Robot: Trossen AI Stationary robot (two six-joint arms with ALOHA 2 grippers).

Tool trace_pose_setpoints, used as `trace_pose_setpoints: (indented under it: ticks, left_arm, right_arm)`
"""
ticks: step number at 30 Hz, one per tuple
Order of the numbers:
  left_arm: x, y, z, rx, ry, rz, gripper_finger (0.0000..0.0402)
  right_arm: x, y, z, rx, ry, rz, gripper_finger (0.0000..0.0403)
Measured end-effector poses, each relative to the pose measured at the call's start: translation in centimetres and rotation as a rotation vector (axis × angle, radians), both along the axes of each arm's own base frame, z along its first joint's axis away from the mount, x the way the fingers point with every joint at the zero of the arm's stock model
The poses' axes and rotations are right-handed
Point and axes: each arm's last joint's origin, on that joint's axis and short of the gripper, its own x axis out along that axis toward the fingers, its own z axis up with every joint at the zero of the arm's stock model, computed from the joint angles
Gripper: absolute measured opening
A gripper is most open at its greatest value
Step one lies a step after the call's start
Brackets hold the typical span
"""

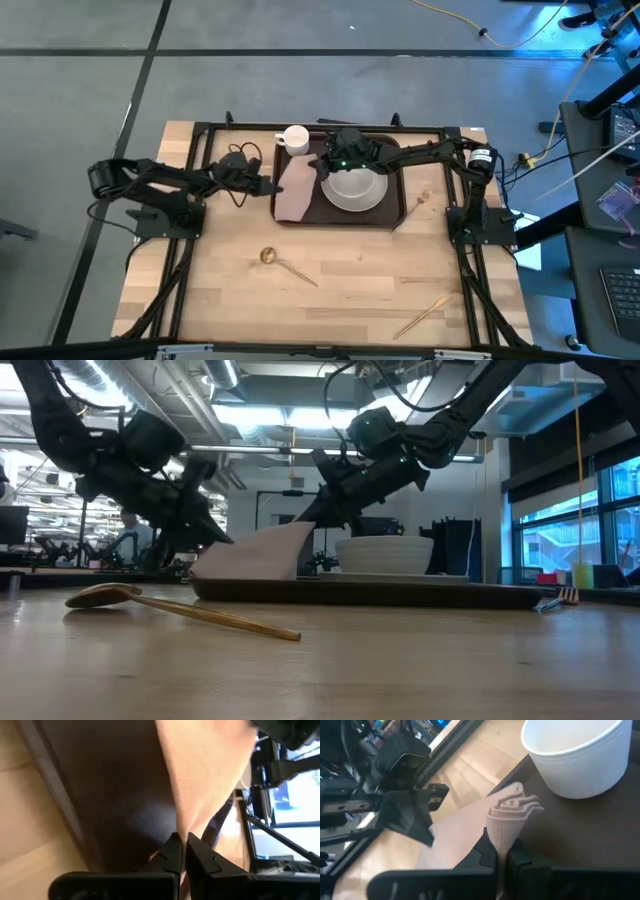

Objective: Set up tray
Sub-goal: Put the light brown napkin on the brown serving tray to the left of the gray plate

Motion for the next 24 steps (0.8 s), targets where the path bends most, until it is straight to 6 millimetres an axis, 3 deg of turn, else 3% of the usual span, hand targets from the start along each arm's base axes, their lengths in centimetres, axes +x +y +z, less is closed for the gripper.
trace_pose_setpoints:
  ticks: [15, 24]
  left_arm:
    - [0.7, 1.3, -1.3, 0.013, 0.035, 0.04, 0.0004]
    - [0.7, 1.8, -2.3, 0.014, 0.076, 0.093, 0.0004]
  right_arm:
    - [0.1, 0.0, 0.3, -0.12, -0.013, 0.073, 0.0005]
    - [0.5, -0.2, 1.0, -0.149, -0.027, 0.082, 0.0065]
